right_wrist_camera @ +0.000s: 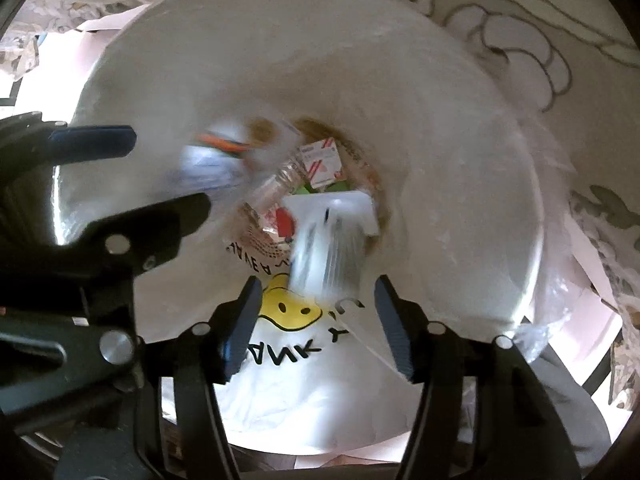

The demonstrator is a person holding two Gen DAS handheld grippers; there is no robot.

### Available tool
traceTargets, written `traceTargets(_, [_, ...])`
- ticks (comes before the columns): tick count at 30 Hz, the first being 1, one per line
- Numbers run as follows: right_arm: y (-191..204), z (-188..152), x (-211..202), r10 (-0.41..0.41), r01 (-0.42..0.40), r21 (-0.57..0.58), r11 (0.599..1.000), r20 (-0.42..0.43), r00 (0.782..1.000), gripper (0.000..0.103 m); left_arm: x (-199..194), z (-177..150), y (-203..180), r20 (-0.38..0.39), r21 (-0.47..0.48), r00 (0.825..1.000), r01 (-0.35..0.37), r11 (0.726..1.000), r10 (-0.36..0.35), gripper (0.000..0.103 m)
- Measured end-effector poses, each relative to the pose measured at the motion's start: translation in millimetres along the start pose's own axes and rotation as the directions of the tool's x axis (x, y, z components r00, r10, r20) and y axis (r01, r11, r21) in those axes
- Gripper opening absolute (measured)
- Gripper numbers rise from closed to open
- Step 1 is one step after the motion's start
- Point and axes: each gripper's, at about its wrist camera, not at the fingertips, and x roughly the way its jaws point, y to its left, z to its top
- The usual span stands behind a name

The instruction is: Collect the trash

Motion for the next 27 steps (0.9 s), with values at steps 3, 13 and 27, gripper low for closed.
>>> traceTargets(3, [0.5,-0.7,0.7,0.003,-0.003,-0.003,1.000,0.003,1.000,0.061,-1.3,-3.3,-0.7,-0.001,0.000,1.000,0.002,1.000,-0.002,0.070])
traceTargets(13, [6.4,-15.2,-15.2,0.020,-0.020,-0.003,1.000,0.006,1.000,0.061,-13.7,-24.7,-11.1,0.018,0.048,0.999,-0.032,0.998,0.031,0.070])
traceTargets(27, [21.1,-58.4,-88.0,0.036,-0.029,-0.056,0.998,0.131,0.991,0.061,-105.1,-67.2,-40.6,0.250,0.183,0.958,-0.187,0.965,0.138,0.075])
